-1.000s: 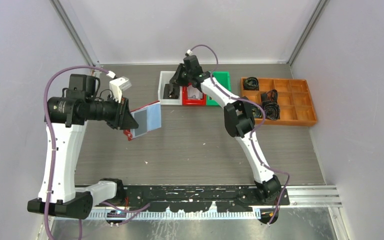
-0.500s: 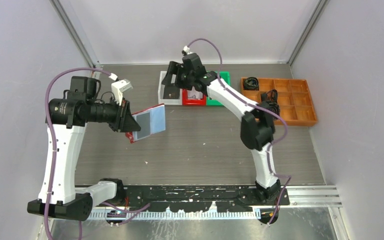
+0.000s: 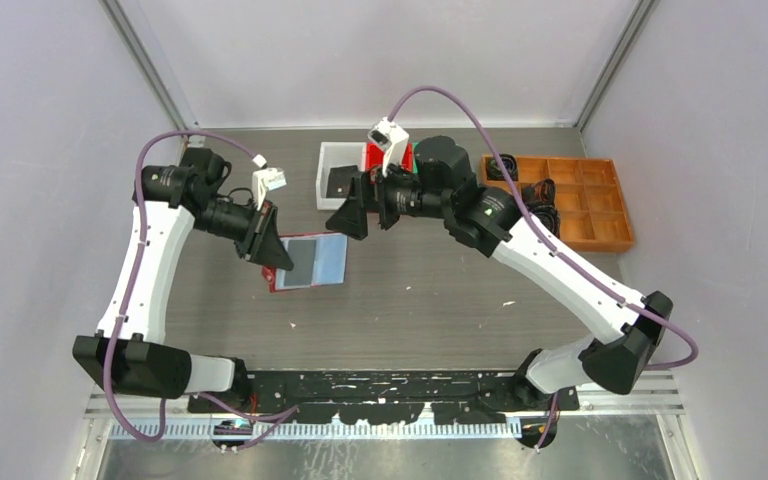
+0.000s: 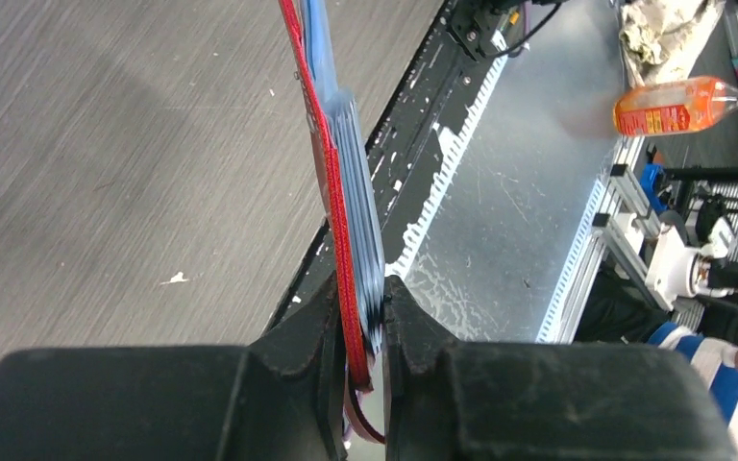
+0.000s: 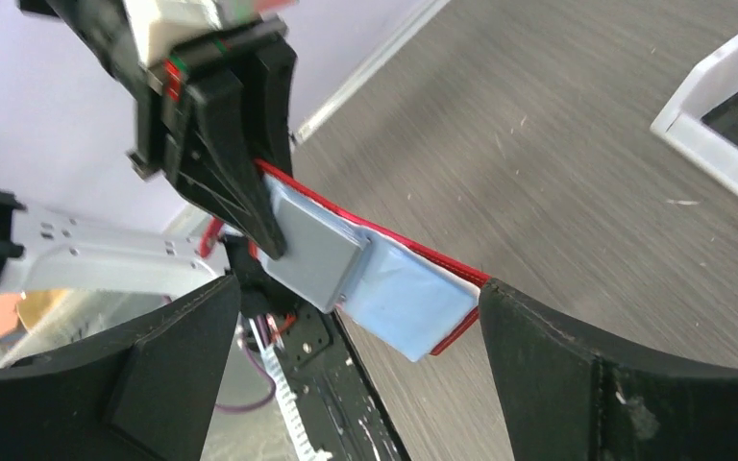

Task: Take the credit cards out of the card holder
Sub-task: Remove the credit card from the card holder.

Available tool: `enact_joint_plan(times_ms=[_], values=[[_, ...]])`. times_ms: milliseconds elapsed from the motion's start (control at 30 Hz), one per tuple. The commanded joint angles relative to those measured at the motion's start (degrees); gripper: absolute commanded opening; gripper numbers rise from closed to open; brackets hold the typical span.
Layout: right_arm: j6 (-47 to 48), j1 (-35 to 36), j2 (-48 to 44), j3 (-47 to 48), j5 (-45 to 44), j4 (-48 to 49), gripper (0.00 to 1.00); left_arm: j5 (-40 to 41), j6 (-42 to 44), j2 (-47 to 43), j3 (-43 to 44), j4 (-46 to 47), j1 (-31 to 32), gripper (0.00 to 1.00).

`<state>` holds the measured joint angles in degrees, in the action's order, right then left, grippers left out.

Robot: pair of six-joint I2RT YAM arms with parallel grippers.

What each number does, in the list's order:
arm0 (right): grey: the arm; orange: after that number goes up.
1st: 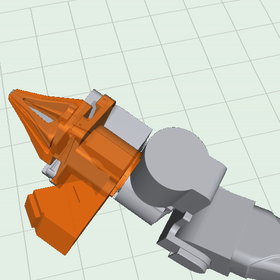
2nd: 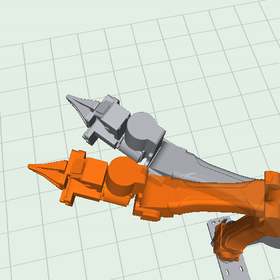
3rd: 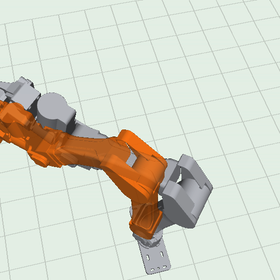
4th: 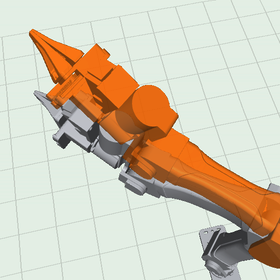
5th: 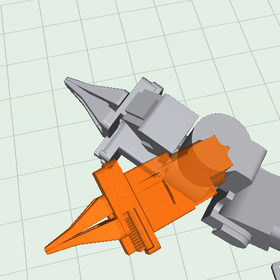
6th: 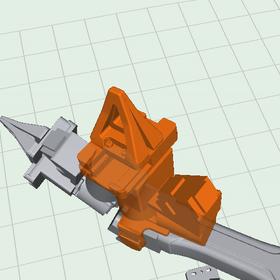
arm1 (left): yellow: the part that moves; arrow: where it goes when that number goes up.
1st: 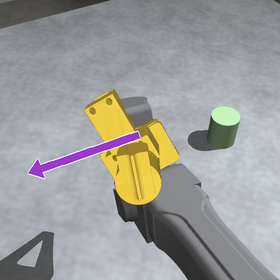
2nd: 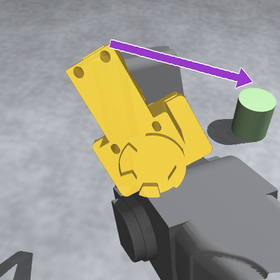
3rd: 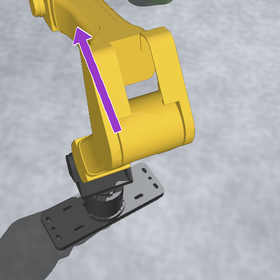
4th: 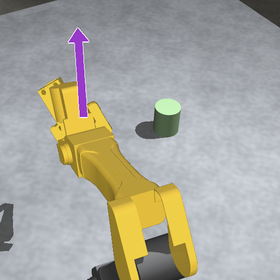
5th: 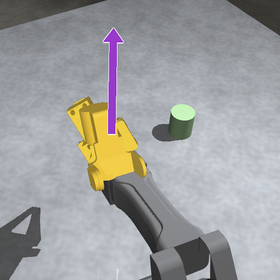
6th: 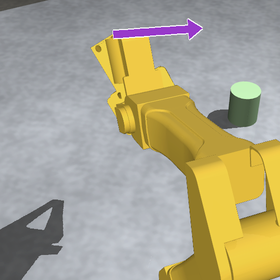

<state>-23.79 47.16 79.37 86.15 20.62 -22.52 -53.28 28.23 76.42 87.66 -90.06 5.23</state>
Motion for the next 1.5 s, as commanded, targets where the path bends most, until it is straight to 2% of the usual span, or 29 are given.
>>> enact_joint_plan(times_ms=[0, 167, 400, 533, 733, 900, 1000, 1133, 1300, 1367, 1467], values=[[5.89, 0.39, 0.33, -1.6, 7.8, -1.02, 0.99, -6.68, 7.73, -2.01, 2.6, -8.2, 0.71, 0.0], [9.3, 0.4, 1.65, -0.9, 15.34, 0.87, 1.0, -7.44, 12.16, -2.46, 1.35, -11.67, 1.05, 0.0], [14.63, 0.39, 4.46, 2.3, 23.32, -0.07, 0.99, -8.27, 13.21, -3.95, -1.28, -11.72, 2.16, 0.0], [13.28, 0.39, 4.33, 0.26, 28.29, 3.73, 1.0, -7.63, 12.84, -5.31, -1.13, -11.77, 2.8, 0.0], [17.9, 0.29, 6.4, 2.67, 28.08, 0.75, 1.0, -7.91, 12.12, -8.08, -1.37, -11.72, 6.92, 0.0], [22.55, 0.29, 7.89, 5.68, 24.97, -3.94, 0.99, -7.95, 10.82, -8.42, -0.7, -11.72, 7.57, 0.0], [22.62, 0.35, 7.78, 6.0, 29.39, -3.75, 0.97, -7.6, 10.59, -8.7, -0.33, -11.76, 7.96, 0.0], [15.2, 0.66, 7.68, 2.79, 37.77, 3.97, 0.81, -7.39, 10.52, -8.45, 0.59, -11.72, 8.04, 0.0], [-0.97, 1.06, 7.06, -4.26, 40.25, 21.57, 0.57, -8.41, 10.34, -8.09, 1.24, -11.72, 8.06, 0.0], [-4.77, 1.42, 7.41, -5.36, 40.39, 26.22, 0.45, -8.83, 10.28, -7.81, 1.5, -11.72, 8.12, 0.0], [-5.79, 1.71, 7.47, -6.25, 39.62, 26.6, 0.23, -8.99, 9.84, -7.42, 1.99, -11.72, 8.12, 0.0]])
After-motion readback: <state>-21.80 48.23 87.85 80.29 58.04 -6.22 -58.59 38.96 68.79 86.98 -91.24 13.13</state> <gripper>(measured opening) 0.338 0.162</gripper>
